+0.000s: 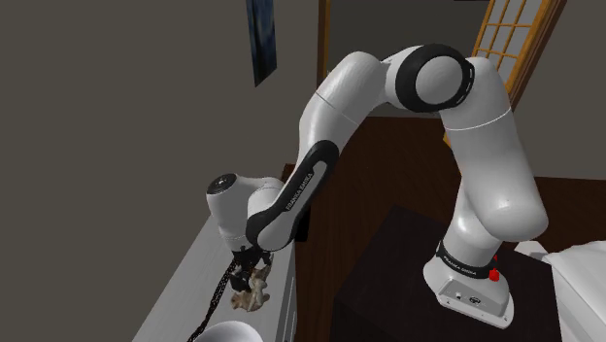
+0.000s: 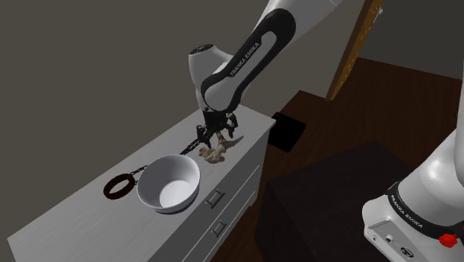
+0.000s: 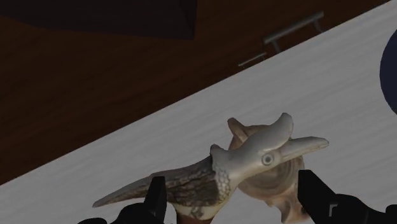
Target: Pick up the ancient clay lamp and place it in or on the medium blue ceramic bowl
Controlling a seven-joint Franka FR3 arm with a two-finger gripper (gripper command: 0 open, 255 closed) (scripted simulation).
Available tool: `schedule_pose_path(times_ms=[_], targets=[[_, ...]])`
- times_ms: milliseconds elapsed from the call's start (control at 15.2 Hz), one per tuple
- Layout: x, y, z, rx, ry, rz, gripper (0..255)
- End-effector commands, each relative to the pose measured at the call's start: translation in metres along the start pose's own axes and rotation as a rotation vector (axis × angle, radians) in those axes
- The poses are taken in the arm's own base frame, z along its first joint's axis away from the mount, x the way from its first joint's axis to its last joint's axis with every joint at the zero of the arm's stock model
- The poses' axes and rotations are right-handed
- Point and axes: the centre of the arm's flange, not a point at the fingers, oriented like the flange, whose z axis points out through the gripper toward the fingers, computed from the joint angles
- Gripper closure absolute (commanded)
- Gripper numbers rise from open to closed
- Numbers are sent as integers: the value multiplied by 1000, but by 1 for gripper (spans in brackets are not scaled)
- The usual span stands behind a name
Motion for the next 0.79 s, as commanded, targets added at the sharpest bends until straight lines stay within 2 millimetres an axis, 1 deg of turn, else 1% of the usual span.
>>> schedule_pose_path(times_ms=[0,132,198,726], targets=[[13,-15,13,-2,-1,-3,0],[25,-33,29,-3,-2,-6,0],[28,-39,34,-4,-3,-7,0],[28,-39,74,-4,-3,-7,0]])
